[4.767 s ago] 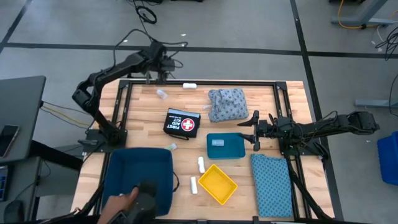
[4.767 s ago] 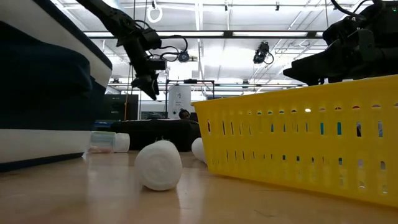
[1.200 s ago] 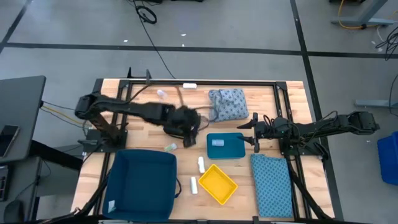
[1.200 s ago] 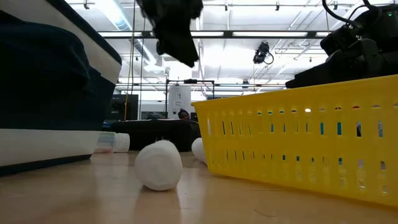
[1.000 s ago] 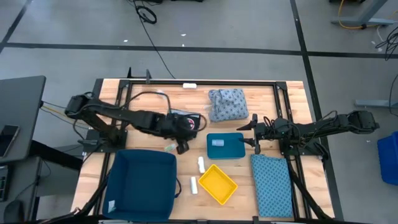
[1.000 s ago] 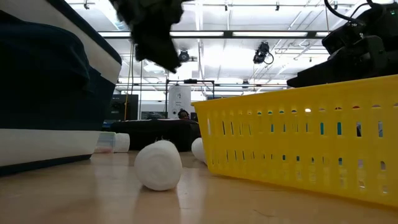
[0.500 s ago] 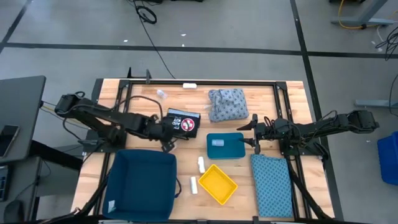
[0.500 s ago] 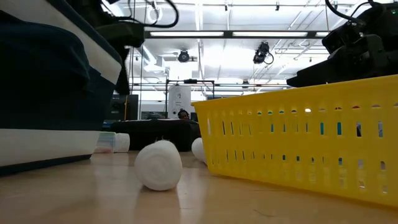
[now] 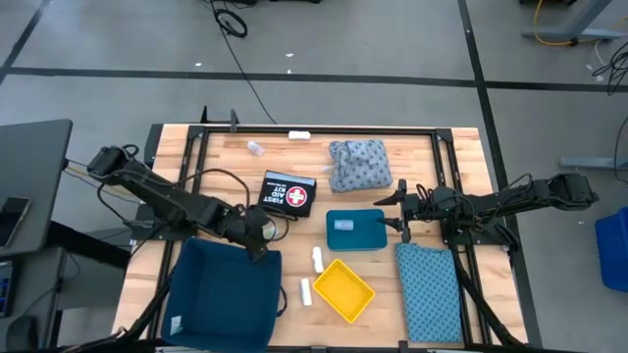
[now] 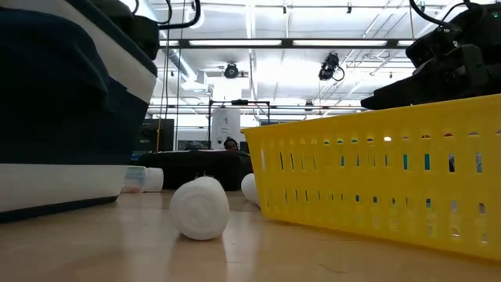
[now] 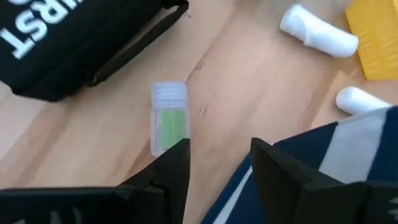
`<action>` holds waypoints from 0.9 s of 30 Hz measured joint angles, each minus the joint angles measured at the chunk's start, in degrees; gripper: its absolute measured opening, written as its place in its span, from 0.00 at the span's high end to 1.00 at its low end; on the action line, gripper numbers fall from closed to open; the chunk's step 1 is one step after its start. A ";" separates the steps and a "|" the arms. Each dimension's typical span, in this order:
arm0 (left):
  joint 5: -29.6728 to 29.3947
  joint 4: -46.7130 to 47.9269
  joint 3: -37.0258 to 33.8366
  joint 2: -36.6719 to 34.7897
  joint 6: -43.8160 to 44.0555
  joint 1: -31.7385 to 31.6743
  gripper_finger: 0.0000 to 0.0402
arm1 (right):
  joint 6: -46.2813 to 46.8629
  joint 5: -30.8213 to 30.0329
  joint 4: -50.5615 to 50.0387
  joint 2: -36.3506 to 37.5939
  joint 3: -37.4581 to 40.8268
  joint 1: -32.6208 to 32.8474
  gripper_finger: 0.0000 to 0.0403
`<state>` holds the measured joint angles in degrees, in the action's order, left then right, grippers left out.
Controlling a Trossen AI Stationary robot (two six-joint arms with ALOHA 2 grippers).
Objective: Pick & place medical supplies in basket/bin
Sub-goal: Put the bottom pill bottle into the blue bin
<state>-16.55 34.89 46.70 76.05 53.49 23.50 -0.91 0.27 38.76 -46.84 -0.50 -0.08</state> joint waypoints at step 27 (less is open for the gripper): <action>8.48 -2.18 0.01 6.22 -10.34 -13.76 0.44 | -4.48 -0.48 -0.02 0.00 0.00 -0.09 0.42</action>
<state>-8.06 32.71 46.71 82.27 43.15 9.74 -5.39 -0.21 38.74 -46.84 -0.49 -0.17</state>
